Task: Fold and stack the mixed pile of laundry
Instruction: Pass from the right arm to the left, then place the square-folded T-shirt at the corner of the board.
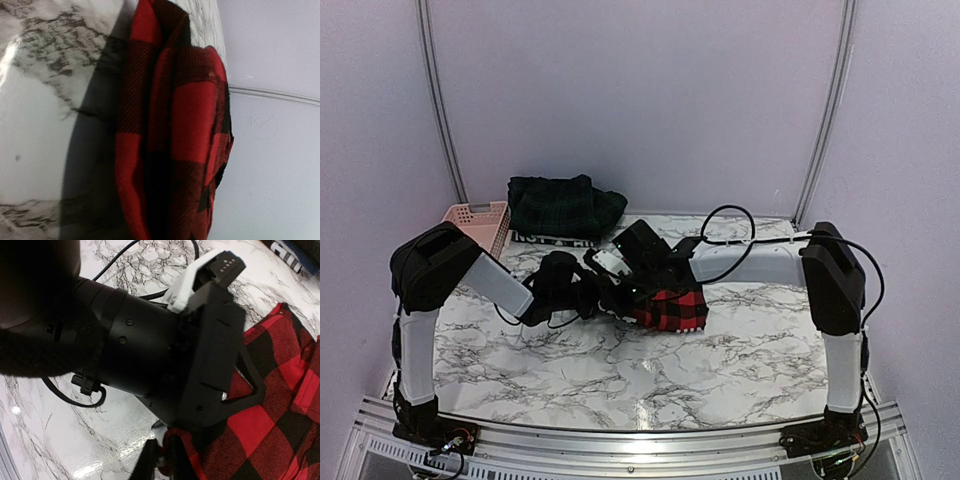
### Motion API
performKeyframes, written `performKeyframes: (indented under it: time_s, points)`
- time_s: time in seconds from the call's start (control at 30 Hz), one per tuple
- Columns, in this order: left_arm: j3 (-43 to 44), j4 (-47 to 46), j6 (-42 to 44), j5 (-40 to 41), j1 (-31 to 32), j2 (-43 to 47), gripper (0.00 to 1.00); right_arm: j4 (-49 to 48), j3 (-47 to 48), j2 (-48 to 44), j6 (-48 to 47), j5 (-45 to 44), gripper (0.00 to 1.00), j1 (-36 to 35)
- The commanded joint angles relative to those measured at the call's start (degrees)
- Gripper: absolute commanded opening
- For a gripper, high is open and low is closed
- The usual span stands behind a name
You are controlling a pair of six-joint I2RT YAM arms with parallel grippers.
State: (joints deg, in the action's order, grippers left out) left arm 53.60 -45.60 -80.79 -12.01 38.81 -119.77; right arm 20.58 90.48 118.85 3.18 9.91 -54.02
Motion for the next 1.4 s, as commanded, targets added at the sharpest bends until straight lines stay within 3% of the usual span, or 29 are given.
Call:
performKeyframes:
  time_s: [0.0, 0.1, 0.23, 0.37, 0.47, 0.83, 1.37]
  points:
    - [9.61, 14.3, 11.05, -1.06, 0.04, -0.63, 0.0, -0.2, 0.87, -2.89, 2.68, 0.16, 0.18, 1.3]
    - [19.46, 30.29, 21.69, -1.36, 0.13, -2.11, 0.0, -1.02, -3.46, -8.09, 5.45, -0.06, 0.4, 3.92]
    - [37.65, 55.26, 37.23, 1.65, 0.3, -7.4, 0.0, -3.82, -12.27, -18.1, 8.93, 0.02, 0.57, 8.36]
    - [56.27, 72.23, 49.59, 5.92, 0.04, -14.81, 0.0, -4.04, -20.37, -27.9, 11.03, -0.24, 0.62, 13.93]
    - [69.21, 79.64, 56.58, 9.91, -0.53, -19.3, 0.0, -3.18, -24.66, -32.88, 11.49, -1.03, 0.64, 16.9]
    - [86.94, 79.84, 69.58, 11.46, -5.86, -24.12, 0.0, -1.43, -32.09, -38.36, 11.76, -1.23, 0.65, 19.62]
    - [88.12, 76.43, 82.42, 13.26, -9.31, -14.93, 0.0, -2.65, -29.88, -35.0, 10.92, 0.19, 0.65, 19.66]
